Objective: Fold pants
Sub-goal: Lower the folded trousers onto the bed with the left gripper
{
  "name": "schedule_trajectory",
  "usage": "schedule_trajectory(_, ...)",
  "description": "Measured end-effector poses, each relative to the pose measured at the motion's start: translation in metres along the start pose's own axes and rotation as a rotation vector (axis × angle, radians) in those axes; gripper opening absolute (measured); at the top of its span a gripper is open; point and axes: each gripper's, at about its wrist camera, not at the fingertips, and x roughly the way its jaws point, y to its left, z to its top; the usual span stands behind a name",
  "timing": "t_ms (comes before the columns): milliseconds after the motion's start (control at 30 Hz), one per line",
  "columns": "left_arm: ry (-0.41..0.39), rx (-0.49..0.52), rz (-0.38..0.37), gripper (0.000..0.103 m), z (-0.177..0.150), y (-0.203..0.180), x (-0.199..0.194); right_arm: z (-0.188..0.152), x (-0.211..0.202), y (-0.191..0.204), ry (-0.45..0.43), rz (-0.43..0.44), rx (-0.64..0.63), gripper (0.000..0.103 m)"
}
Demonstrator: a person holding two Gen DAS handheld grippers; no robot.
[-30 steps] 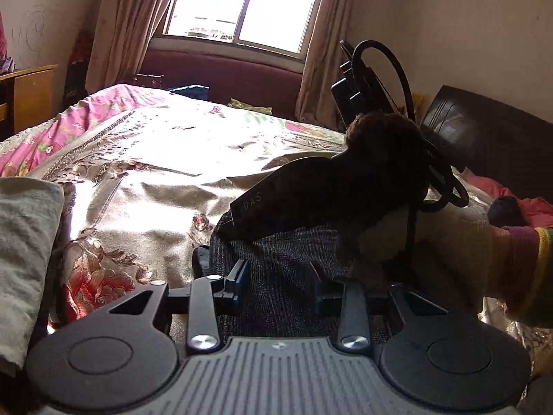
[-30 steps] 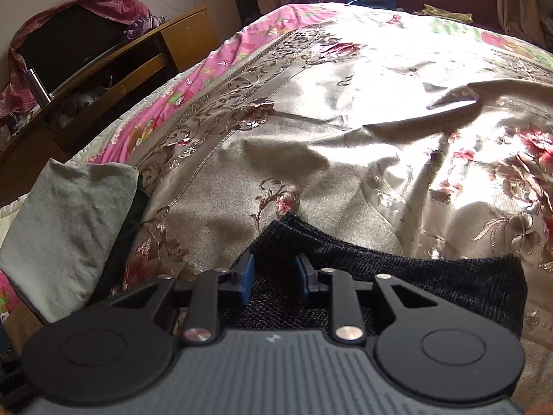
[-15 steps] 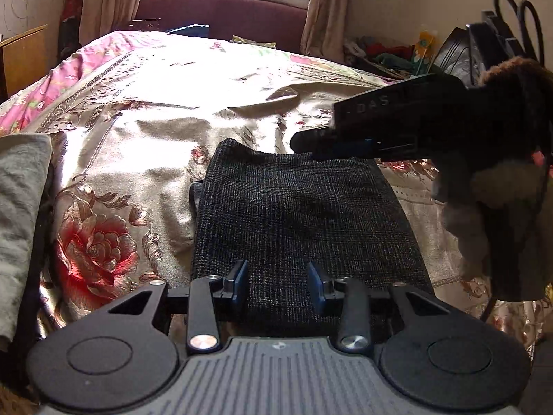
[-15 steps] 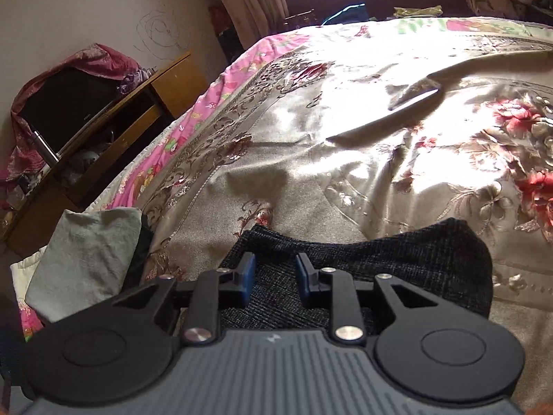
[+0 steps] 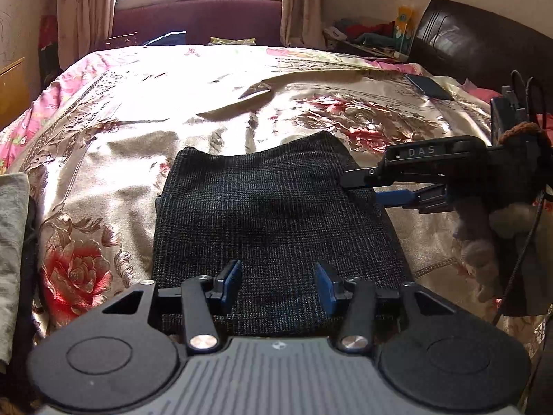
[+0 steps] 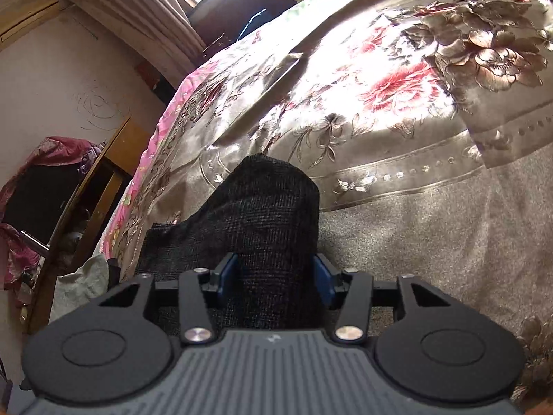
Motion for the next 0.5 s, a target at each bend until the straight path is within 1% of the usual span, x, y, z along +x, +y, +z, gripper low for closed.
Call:
schedule_trajectory(67,-0.013,0.026,-0.003,0.059,0.006,-0.006,0.008,0.006,0.010,-0.005,0.035,0.026,0.032,0.060)
schedule_trajectory(100,-0.011,0.039,-0.009,0.059,0.009,-0.006,0.012,0.006,0.010,-0.008,0.039,0.039,0.042,0.060)
schedule_trajectory(200,0.034,0.057,0.010,0.059,0.011,-0.002,0.031,0.002,0.009,-0.011,0.049,0.064,0.018,0.059)
schedule_trajectory(233,0.053,0.062,0.006,0.059,0.008,0.002,0.040,0.001,0.011,-0.011,0.052,0.051,-0.007,0.056)
schedule_trajectory(267,0.058,0.068,0.003,0.059,0.005,0.004,0.046,0.000,0.015,-0.010,0.061,0.032,-0.018,0.050)
schedule_trajectory(300,0.058,0.076,0.004,0.060,0.000,0.006,0.052,-0.001,0.021,-0.008,0.075,0.003,-0.024,0.048)
schedule_trajectory(400,0.060,0.083,0.018,0.059,0.002,0.001,0.051,-0.002,0.027,-0.002,0.075,-0.040,-0.027,0.047)
schedule_trajectory(467,0.045,0.077,0.001,0.059,0.005,0.001,0.041,-0.001,0.018,0.001,0.069,-0.033,-0.040,0.048)
schedule_trajectory(500,0.023,0.066,-0.011,0.059,0.006,0.005,0.032,-0.002,0.009,0.001,0.061,-0.025,-0.035,0.048)
